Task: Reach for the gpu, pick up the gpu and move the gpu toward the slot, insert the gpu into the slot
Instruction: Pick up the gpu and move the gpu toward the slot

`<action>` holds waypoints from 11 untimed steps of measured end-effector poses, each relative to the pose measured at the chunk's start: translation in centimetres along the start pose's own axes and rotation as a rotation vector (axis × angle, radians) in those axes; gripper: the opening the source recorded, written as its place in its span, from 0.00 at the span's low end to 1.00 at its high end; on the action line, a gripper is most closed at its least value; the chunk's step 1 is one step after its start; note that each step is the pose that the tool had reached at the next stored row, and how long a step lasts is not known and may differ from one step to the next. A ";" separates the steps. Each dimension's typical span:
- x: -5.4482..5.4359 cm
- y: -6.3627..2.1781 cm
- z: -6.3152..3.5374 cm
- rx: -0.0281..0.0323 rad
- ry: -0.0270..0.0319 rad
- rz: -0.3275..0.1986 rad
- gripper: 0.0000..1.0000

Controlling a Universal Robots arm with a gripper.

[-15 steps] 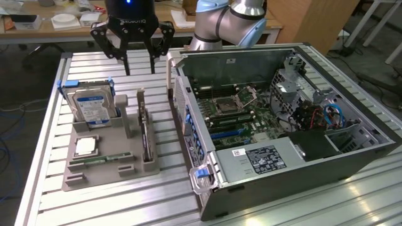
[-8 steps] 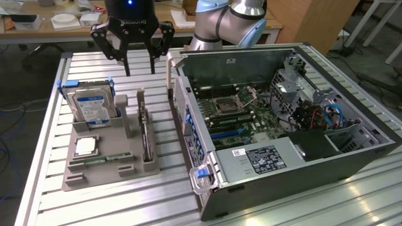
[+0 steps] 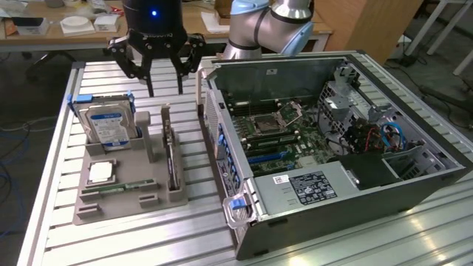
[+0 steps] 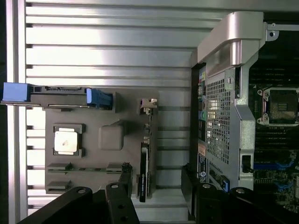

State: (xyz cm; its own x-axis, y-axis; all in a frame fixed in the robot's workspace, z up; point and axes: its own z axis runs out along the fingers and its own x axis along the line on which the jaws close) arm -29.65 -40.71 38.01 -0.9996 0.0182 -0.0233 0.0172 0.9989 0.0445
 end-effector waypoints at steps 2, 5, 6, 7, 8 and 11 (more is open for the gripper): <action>0.0 -0.27 0.29 0.0002 0.0001 0.000 0.55; 0.1 -0.73 0.74 0.0000 0.0000 0.000 0.55; 0.1 -0.89 0.89 0.0000 0.0000 0.000 0.55; 0.1 -1.04 1.06 -0.0001 -0.0001 0.000 0.55; 0.1 -1.13 1.22 -0.0001 -0.0001 0.000 0.55; 0.4 -1.30 1.70 0.0000 0.0000 0.000 0.55</action>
State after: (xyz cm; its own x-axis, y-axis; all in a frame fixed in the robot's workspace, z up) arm -30.07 -41.93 36.24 -0.9996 0.0182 -0.0234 0.0172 0.9989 0.0445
